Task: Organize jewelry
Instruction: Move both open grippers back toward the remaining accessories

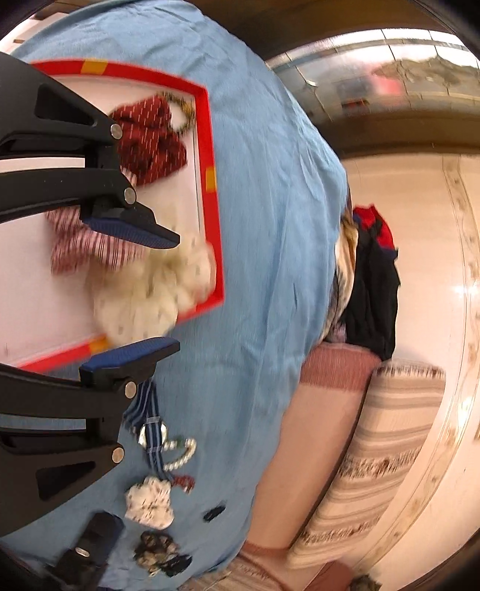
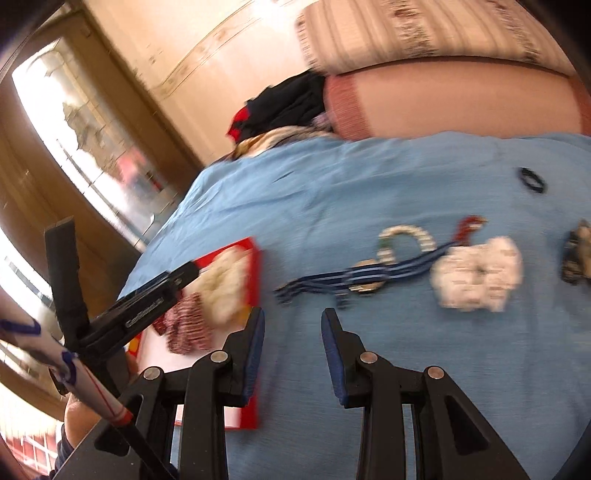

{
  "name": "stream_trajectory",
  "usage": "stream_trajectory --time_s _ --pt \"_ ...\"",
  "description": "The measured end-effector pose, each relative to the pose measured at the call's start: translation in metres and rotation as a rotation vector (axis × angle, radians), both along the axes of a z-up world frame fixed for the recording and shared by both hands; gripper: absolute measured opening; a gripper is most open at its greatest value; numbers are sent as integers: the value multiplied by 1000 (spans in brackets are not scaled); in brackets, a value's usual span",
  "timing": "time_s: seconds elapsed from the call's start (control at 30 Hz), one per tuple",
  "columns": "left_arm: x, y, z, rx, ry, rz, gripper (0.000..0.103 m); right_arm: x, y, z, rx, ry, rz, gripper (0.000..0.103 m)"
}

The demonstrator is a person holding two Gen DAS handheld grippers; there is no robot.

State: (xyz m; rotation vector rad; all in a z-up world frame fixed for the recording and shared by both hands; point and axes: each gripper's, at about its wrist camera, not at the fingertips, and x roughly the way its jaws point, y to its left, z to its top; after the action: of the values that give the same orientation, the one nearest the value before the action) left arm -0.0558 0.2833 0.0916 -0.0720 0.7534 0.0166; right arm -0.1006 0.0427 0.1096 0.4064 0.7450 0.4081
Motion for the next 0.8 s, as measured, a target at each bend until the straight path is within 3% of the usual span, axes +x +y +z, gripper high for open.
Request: stream_trajectory --time_s 0.37,0.5,0.8 --pt "-14 -82 -19 11 50 -199 50 -19 -176 -20 113 31 -345 36" --pt "-17 -109 -26 5 91 -264 50 -20 -222 -23 150 47 -458 47" --pt "-18 -154 -23 -40 143 -341 56 4 -303 -63 258 207 -587 48"
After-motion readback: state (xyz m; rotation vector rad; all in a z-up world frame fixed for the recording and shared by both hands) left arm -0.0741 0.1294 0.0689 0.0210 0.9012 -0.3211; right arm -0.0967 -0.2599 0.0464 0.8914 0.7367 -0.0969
